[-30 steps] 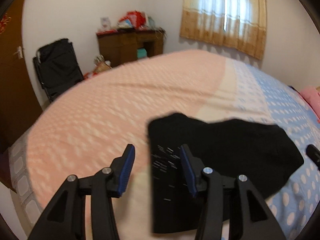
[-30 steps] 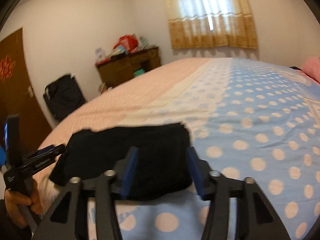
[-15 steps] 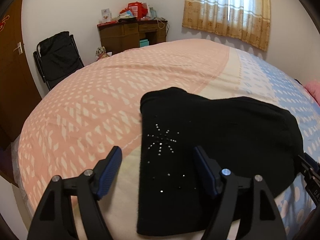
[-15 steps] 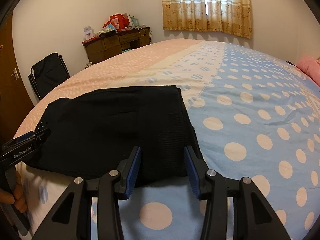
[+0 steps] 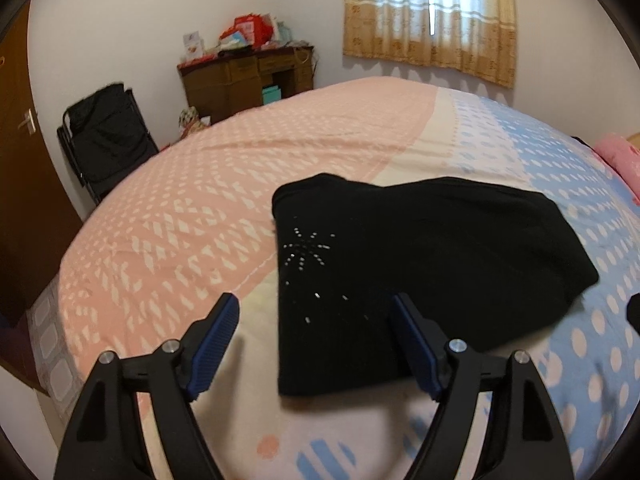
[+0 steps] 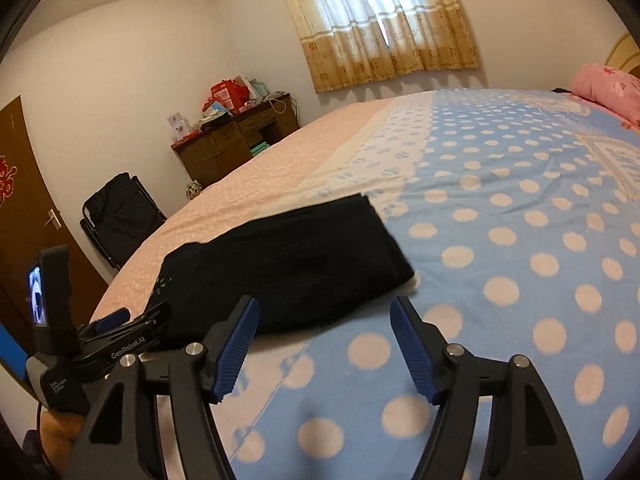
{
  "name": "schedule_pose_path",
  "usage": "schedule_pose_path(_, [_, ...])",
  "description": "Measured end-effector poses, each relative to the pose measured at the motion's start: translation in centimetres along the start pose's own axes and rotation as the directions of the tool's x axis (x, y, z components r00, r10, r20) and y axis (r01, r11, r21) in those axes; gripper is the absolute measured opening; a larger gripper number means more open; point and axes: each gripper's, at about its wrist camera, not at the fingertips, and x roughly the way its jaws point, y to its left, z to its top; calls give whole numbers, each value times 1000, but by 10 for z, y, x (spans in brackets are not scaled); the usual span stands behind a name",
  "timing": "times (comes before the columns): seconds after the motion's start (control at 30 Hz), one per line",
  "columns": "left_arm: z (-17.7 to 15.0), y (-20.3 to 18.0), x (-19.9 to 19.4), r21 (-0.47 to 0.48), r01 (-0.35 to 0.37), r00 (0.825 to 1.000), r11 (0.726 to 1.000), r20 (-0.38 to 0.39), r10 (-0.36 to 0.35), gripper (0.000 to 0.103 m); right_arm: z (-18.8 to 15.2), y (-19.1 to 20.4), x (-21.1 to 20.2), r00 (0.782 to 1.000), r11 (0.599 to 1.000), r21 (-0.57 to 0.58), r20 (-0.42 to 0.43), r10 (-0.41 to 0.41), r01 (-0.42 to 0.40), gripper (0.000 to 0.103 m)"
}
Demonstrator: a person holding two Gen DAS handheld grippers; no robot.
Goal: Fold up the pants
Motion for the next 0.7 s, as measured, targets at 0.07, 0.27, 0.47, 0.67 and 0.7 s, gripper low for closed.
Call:
schedule_pose_path(0.07, [-3, -2, -11, 16, -4, 1000, 1000, 21, 3, 93, -5, 4, -4, 1000, 1000, -2, -4, -6, 6, 70])
schedule_pose_path(0.27, [-10, -1, -58, 44, -19, 994, 999, 112, 14, 100, -15, 14, -32, 998, 999, -3, 49, -34, 35, 71])
schedule_pose_path(0.47, [-14, 1, -98, 49, -27, 981, 998, 196, 17, 103, -12, 29, -84, 979, 997, -11, 194, -69, 72, 77])
schedule_pose_path(0.67, [-21, -3, -131, 77, -68, 966, 995, 254, 46, 103, -15, 40, -133, 943, 996, -15, 324, -80, 89, 84])
schedule_pose_path(0.7, [-22, -3, -135, 79, -67, 963, 995, 264, 44, 103, -16, 41, -140, 937, 995, -17, 339, -82, 94, 84])
